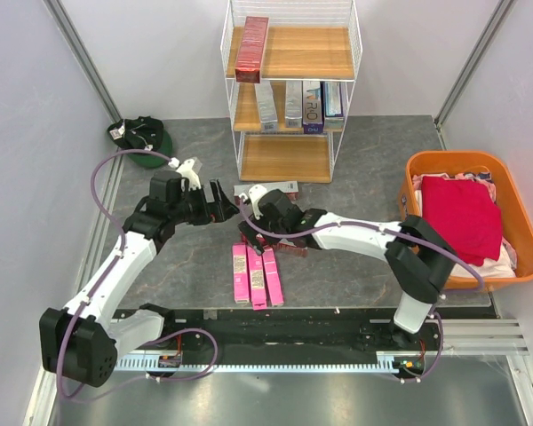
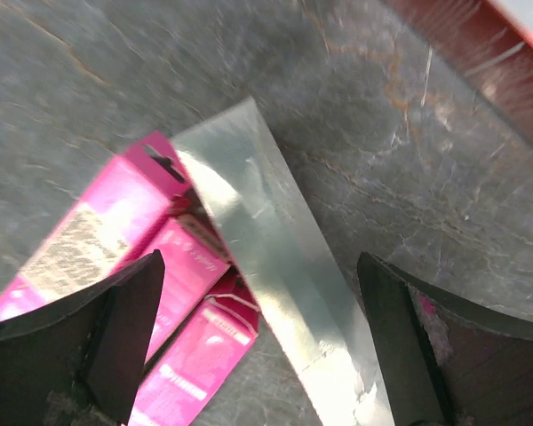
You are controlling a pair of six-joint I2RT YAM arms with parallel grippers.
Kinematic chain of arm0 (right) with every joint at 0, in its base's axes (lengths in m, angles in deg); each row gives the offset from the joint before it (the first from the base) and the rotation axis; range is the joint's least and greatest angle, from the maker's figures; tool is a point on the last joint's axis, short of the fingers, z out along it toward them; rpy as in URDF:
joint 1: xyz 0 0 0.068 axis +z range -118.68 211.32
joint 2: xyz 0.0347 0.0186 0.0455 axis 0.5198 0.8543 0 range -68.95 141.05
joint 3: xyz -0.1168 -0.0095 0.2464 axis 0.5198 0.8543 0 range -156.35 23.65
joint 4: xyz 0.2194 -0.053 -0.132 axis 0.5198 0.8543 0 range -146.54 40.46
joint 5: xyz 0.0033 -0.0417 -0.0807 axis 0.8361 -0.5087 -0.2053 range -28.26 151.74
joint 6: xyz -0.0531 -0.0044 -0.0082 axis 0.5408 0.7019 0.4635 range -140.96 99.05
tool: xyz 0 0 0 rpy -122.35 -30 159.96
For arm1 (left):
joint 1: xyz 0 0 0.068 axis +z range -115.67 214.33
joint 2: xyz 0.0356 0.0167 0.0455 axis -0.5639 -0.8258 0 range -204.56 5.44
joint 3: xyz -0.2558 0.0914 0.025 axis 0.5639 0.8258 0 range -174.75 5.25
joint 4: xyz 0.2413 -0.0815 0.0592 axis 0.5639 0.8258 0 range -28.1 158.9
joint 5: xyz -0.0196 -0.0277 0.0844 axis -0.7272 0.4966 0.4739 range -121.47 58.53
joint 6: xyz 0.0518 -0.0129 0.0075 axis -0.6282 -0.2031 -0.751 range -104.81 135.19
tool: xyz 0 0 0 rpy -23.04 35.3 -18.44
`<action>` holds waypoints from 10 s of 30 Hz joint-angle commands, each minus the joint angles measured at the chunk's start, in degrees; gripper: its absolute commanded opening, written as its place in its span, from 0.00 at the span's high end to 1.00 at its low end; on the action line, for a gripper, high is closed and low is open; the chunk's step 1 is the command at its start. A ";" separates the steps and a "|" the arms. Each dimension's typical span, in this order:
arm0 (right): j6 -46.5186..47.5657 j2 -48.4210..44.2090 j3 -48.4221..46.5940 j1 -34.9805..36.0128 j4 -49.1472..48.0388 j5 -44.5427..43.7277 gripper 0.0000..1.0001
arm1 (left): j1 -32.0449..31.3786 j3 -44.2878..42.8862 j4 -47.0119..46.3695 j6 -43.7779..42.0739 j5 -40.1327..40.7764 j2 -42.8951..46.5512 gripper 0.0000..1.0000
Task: Place and organize the toothpastes onto the shelf
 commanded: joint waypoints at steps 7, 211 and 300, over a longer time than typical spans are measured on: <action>0.31 8.68 -4.70 -0.37 -0.53 -5.34 0.04 | 1.97 1.67 -2.49 1.90 -5.91 2.05 0.00; -51.45 -1.16 -36.08 -18.04 -22.51 -25.13 0.79 | 4.96 -5.80 -5.13 13.68 10.17 6.89 0.00; -32.30 -44.57 33.35 -21.46 -6.43 -7.10 0.02 | -20.53 -22.49 -18.57 -24.29 27.39 -38.18 0.00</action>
